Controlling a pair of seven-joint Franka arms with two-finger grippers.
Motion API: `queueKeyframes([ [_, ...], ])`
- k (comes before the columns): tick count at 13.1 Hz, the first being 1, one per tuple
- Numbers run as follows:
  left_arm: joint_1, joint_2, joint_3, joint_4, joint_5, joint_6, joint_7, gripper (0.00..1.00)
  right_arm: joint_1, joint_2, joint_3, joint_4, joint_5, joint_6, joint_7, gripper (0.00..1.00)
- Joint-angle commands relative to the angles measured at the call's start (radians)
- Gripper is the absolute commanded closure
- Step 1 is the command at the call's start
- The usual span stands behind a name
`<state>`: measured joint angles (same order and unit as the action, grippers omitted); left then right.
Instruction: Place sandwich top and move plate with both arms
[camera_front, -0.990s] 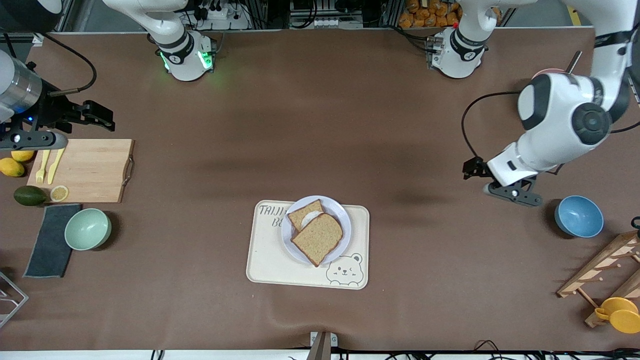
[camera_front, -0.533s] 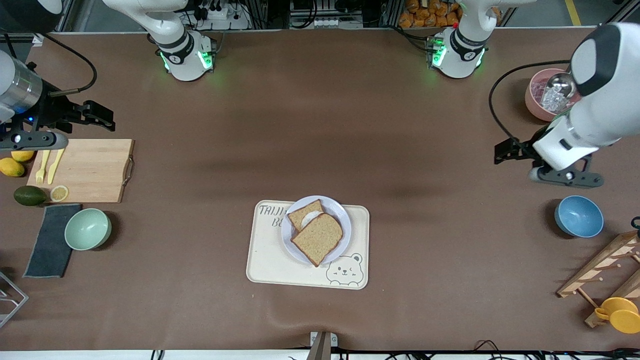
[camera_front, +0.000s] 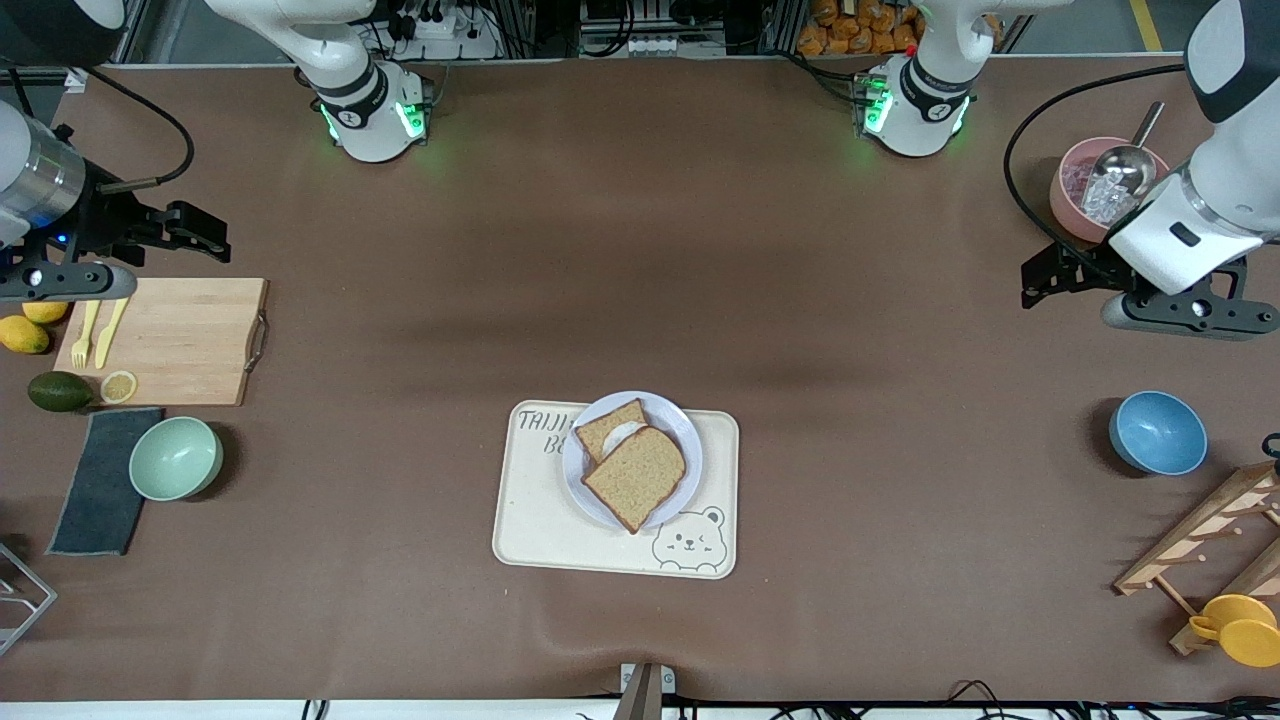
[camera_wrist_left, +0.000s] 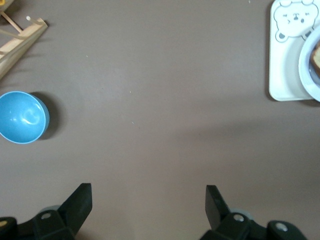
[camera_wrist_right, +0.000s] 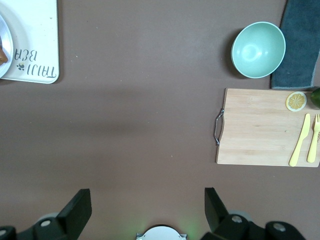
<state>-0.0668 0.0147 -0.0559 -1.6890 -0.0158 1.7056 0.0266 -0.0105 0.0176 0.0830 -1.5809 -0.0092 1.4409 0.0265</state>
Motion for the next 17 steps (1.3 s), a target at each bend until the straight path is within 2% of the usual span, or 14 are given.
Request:
queueKeyframes([
  [1, -0.076, 0.005, 0.068, 0.078, 0.031, -0.095, -0.028, 0.0, -0.003, 0.005, 0.004, 0.009, -0.014, -0.01, 0.004, 0.0],
  [5, -0.056, 0.004, 0.064, 0.112, 0.016, -0.109, -0.025, 0.0, -0.005, 0.005, 0.004, 0.009, -0.015, -0.025, 0.004, 0.0],
  [17, -0.054, 0.002, 0.062, 0.114, 0.016, -0.101, -0.013, 0.0, -0.005, 0.005, 0.003, 0.012, -0.015, -0.024, 0.003, 0.0],
])
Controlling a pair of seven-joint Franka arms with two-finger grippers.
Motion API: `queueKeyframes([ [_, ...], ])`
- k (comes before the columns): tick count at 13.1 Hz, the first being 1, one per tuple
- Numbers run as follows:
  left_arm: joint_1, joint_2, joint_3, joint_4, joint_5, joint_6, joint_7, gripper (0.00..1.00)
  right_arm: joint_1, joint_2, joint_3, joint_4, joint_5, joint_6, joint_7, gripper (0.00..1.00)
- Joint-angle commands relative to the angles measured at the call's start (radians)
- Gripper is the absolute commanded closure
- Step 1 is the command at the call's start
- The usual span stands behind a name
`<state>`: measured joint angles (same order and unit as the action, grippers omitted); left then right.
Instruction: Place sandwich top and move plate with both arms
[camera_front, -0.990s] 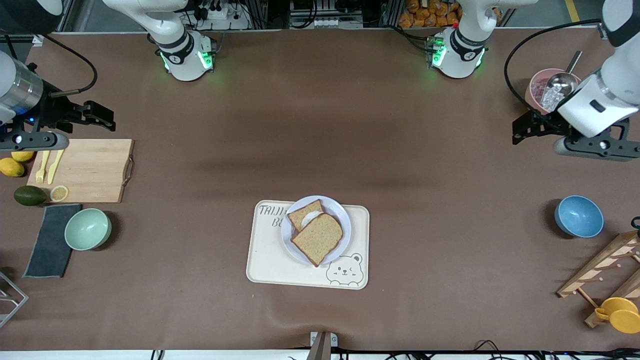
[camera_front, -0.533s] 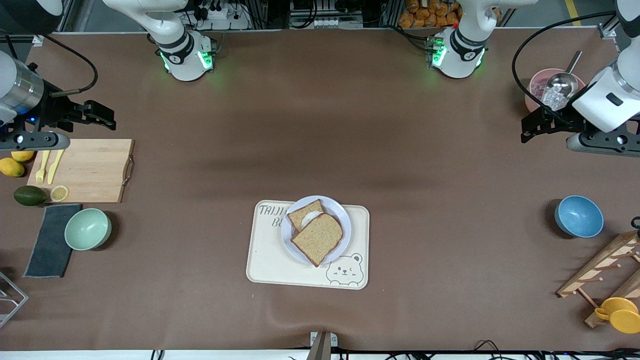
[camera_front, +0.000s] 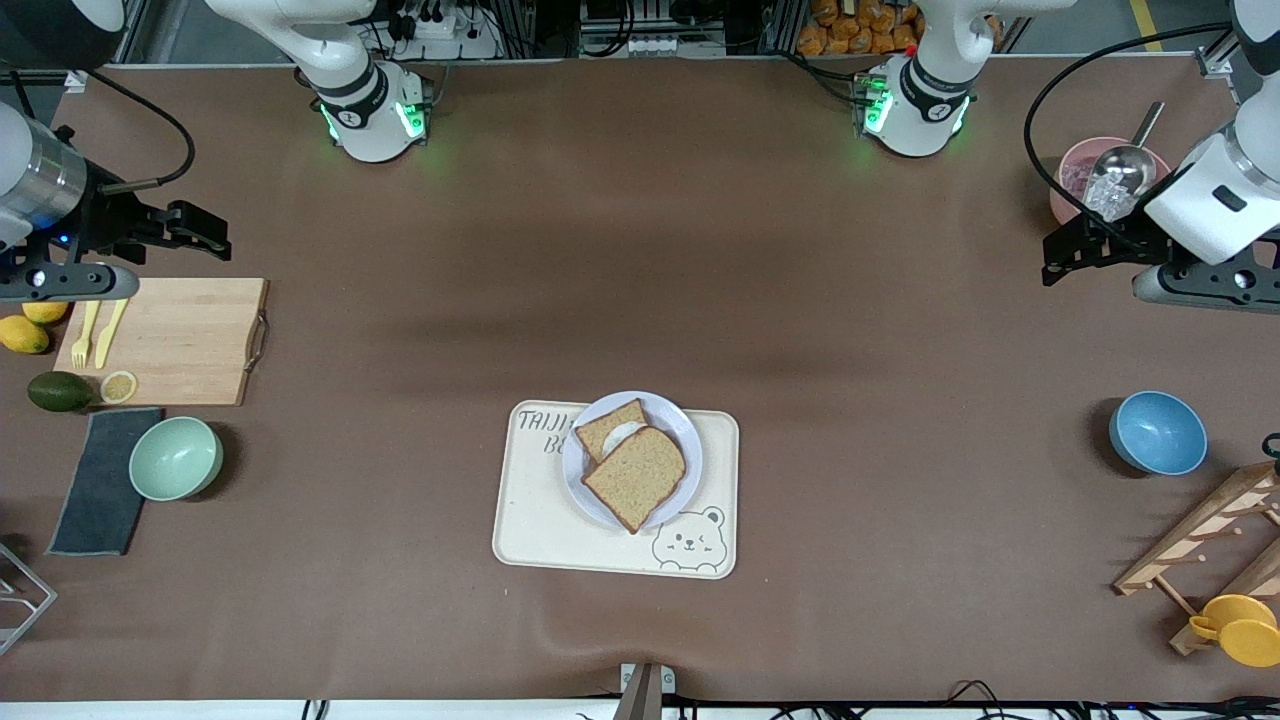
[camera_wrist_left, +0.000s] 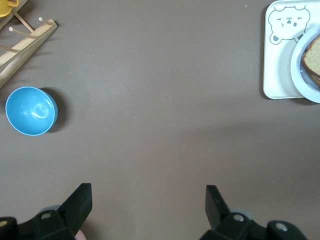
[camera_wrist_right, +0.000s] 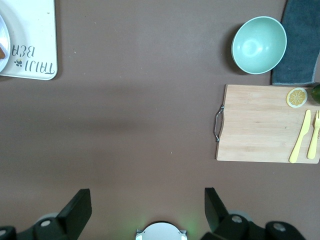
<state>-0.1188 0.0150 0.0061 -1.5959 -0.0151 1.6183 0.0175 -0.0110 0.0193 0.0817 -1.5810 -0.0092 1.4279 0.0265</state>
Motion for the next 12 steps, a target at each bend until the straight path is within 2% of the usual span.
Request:
queueKeyframes([
  [1, -0.001, 0.0, 0.0, 0.021, 0.015, -0.014, 0.001, 0.0, -0.004, 0.004, 0.004, 0.01, -0.015, -0.01, 0.003, 0.0],
  [12, -0.002, -0.015, -0.002, 0.019, 0.027, -0.021, 0.064, 0.0, -0.003, 0.005, 0.004, 0.01, -0.015, -0.006, 0.003, 0.0],
])
